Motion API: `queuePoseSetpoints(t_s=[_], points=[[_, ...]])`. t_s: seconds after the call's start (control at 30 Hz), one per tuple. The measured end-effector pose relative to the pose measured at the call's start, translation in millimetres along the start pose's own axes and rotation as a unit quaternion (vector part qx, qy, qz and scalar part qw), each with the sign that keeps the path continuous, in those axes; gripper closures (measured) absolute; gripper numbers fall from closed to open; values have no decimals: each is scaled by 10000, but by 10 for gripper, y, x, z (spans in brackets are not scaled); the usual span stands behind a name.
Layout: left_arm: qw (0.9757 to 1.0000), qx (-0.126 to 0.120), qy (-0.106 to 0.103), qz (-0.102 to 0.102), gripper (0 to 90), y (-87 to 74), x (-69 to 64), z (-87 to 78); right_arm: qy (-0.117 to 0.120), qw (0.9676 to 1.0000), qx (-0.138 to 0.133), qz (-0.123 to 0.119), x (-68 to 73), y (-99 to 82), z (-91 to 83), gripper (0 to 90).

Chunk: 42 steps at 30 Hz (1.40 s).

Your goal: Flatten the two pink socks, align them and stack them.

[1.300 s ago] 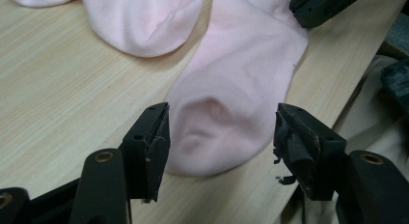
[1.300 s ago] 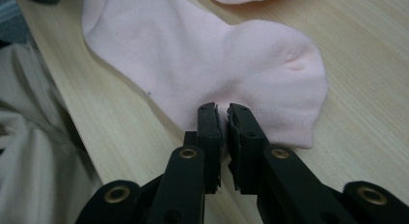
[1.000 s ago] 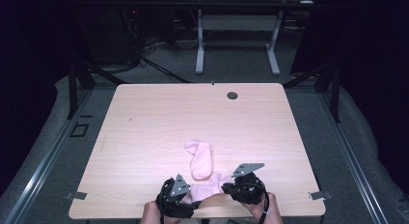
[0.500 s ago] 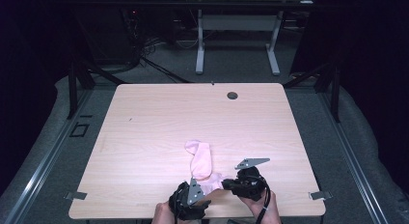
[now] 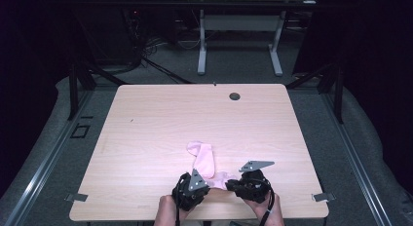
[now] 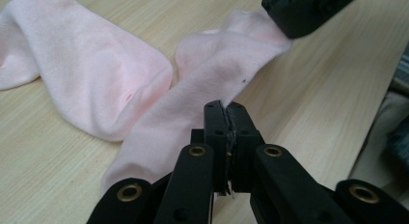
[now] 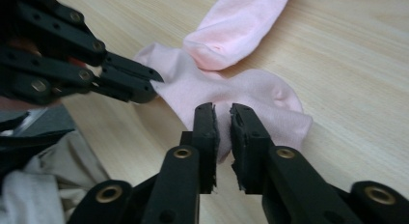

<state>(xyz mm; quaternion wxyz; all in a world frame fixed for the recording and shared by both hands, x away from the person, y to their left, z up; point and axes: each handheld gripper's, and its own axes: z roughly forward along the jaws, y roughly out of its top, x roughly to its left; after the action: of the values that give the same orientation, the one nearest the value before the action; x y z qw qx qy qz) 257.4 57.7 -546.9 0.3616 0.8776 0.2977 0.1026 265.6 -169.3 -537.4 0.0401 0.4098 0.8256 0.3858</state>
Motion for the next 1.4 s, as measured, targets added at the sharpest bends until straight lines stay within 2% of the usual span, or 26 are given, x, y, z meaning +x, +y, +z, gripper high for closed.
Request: queuePoseSetpoints(t_s=[0.03, 0.1, 0.13, 0.17, 0.2, 0.3, 0.33, 0.37, 0.43, 0.47, 0.53, 0.57, 0.6, 0.63, 0.67, 0.73, 0.77, 0.83, 0.87, 0.9, 1.03, 1.1, 1.2, 1.33, 1.37, 1.4], points=[[10000, 0, 0, 0, 891, 0, 0, 0, 0, 10000, 0, 0, 0, 0, 0, 767], [9997, 128, -83, -197, 891, 104, 37, 8, -223, 9995, -102, -206, 37, -56, 7, 661], [9997, 128, -83, -197, 891, 104, 37, 8, -223, 9995, -102, -206, 37, -56, 7, 661], [9996, 152, -75, -243, 891, 137, 45, 13, -273, 9993, -128, -242, 58, -73, 4, 622], [9993, 187, -110, -292, 890, 175, 61, 16, -423, 9982, -215, -363, 114, -105, -2, 531], [9992, 199, -107, -343, 890, 205, 75, 18, -493, 9974, -266, -445, 165, -121, -3, 464], [9990, 211, -120, -364, 890, 223, 90, 16, -675, 9956, -271, -589, 235, -129, 28, 390], [9989, 199, -150, -404, 890, 233, 97, 11, -729, 9951, -250, -625, 256, -131, 48, 358], [9989, 159, -149, -421, 890, 246, 106, -1, -916, 9930, -149, -731, 288, -142, 132, 340], [9989, 159, -149, -421, 889, 246, 106, -1, -916, 9930, -149, -731, 288, -142, 132, 340], [9988, 121, -187, -438, 889, 256, 113, -20, -1220, 9886, -46, -886, 290, -168, 269, 366], [9989, 126, -188, -410, 889, 261, 118, -33, -1220, 9886, -46, -886, 290, -168, 269, 366], [9989, 110, -184, -425, 889, 262, 119, -40, -1435, 9848, -15, -977, 280, -189, 317, 423], [9988, 90, -196, -437, 889, 259, 124, -49, -1435, 9848, -15, -977, 280, -189, 317, 423], [9987, 78, -224, -457, 890, 252, 143, -61, -1541, 9830, -85, -996, 271, -210, 336, 502], [9985, 49, -248, -479, 890, 248, 150, -66, -1569, 9822, -87, -1032, 267, -214, 337, 519], [9984, 44, -270, -492, 890, 245, 159, -80, -1629, 9803, -222, -1097, 271, -233, 337, 608], [9983, 15, -296, -493, 890, 241, 167, -92, -1703, 9774, -339, -1204, 277, -248, 316, 672], [9983, 15, -296, -493, 890, 241, 167, -92, -1703, 9774, -339, -1204, 277, -248, 316, 672], [9983, 17, -326, -480, 890, 243, 174, -110, -1717, 9760, -490, -1250, 274, -251, 293, 736], [9983, -7, -323, -475, 890, 235, 190, -136, -1666, 9739, -716, -1367, 275, -240, 230, 819], [9984, -16, -337, -458, 889, 225, 203, -146, -1555, 9745, -788, -1415, 275, -228, 178, 846], [9985, -56, -311, -444, 878, 204, 210, -152, -1301, 9801, -752, -1298, 262, -170, 91, 855], [9988, -273, -170, -380, 734, 70, 162, -158, -1001, 9870, -691, -1054, 257, -56, -28, 858], [9988, -273, -170, -380, 691, 70, 162, -158, -1001, 9870, -691, -1054, 257, -56, -28, 858], [9990, -320, 2, -319, 640, 18, 119, -163, -880, 9903, -541, -934, 261, 6, -73, 858]])
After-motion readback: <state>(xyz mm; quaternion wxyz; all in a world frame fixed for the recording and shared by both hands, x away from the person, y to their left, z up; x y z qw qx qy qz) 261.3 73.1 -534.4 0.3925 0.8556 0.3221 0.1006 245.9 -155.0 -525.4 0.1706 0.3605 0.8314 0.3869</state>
